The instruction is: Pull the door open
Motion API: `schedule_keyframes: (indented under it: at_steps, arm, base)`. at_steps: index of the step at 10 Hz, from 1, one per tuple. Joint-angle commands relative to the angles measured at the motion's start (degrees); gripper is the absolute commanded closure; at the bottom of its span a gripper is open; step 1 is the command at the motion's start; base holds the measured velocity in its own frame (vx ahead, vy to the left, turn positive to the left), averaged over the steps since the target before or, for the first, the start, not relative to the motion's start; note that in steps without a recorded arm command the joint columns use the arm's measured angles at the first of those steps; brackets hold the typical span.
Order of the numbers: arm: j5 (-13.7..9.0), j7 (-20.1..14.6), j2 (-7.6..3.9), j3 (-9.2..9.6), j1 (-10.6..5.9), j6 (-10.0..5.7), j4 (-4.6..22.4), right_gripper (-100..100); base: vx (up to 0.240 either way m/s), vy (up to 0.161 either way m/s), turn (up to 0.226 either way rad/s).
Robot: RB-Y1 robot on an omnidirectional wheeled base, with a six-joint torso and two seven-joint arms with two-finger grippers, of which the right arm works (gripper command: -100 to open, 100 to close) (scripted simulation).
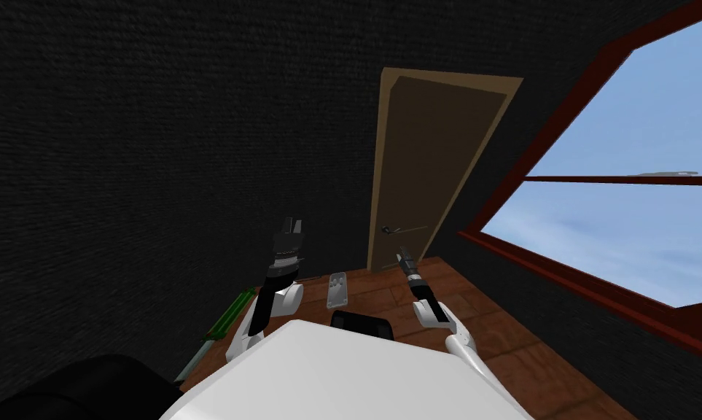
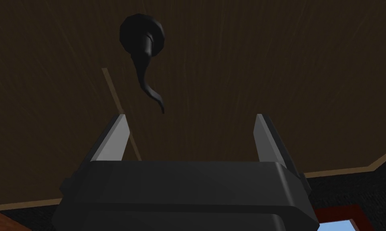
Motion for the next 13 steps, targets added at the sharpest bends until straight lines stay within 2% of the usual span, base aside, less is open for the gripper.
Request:
schedule_keyframes:
  at_steps: [1,5,7,13]
  arm:
    - [-0.1,-0.1,-0.44,0.35,-0.92,-0.6,2.3,-100]
    - [-0.3,-0.3,-1.46,1.1,-2.7,-1.5,6.6,-100]
    - [-0.5,-0.5,-2.36,1.78,-4.3,-2.31,10.5,-100]
    - [-0.9,-0.9,-4.04,3.05,-7.26,-3.81,17.8,-100]
  base:
    - [0.075,-0.05,0.101]
    - [0.076,-0.063,0.091]
    - [0.109,-0.086,0.15]
    - [0.065,-0.066,0.138]
